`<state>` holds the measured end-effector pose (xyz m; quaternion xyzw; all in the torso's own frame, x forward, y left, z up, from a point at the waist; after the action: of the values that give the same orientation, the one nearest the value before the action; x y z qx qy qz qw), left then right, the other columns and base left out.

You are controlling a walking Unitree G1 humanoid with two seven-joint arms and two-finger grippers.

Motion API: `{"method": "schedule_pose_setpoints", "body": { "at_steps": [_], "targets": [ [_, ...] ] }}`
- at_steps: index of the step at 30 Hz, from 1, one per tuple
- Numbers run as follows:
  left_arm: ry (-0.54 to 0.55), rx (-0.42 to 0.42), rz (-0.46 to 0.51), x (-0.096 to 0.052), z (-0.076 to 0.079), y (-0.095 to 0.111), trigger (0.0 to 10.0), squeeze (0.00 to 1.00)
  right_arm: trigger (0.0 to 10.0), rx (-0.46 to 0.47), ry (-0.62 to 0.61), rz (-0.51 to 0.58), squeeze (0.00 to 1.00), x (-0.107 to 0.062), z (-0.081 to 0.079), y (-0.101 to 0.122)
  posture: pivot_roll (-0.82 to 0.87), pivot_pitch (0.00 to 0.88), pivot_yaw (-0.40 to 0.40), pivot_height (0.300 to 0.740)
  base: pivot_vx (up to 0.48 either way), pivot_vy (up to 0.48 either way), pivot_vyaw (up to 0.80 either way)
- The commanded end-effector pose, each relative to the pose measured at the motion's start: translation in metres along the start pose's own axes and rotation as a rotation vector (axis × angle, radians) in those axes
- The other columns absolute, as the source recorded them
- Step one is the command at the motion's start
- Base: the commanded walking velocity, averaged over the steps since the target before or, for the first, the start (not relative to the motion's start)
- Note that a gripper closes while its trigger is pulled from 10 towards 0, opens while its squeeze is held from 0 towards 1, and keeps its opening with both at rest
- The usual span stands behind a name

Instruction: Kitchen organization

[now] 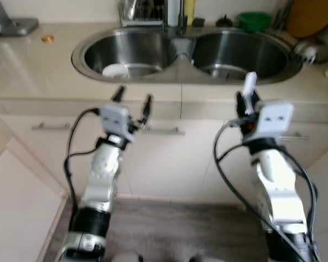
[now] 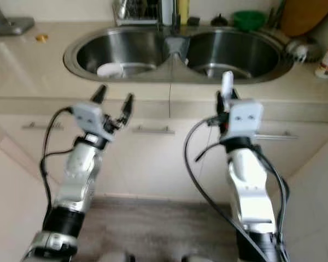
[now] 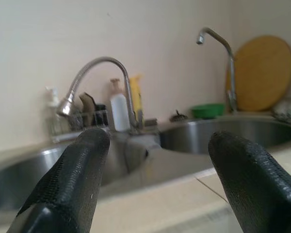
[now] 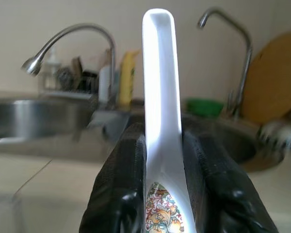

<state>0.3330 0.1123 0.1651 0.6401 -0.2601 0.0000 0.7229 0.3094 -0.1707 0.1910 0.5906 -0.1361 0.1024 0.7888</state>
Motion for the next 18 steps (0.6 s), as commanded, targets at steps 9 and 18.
{"method": "schedule_pose_setpoints", "body": {
  "at_steps": [9,18],
  "targets": [
    [0.011,0.021,0.025,0.001,-0.007,0.007,10.0,0.0,10.0,0.015,-0.003,0.116,0.0,0.009,-0.002,0.025,0.06,0.0,-0.03,0.74,0.326,0.0,0.0],
    [0.01,0.022,0.03,0.001,-0.006,0.008,10.0,0.0,10.0,-0.02,0.026,0.124,0.0,0.01,-0.008,0.026,0.06,0.0,-0.032,0.74,0.325,0.0,0.1]
  ]
}}
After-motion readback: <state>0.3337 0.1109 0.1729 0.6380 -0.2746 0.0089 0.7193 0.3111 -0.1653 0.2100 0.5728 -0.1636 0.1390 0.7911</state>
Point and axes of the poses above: a point about 5 cm out from each wrist's last joint towards the gripper, its own x axis pointing out of the wrist towards the gripper, its own y axis along the axis of the wrist's last joint, z = x × y, the point moved 3 cm from there along x, pointing out of the wrist towards the gripper, and after that the axes turned 11 degrees about -x, right-handed, at the moved point
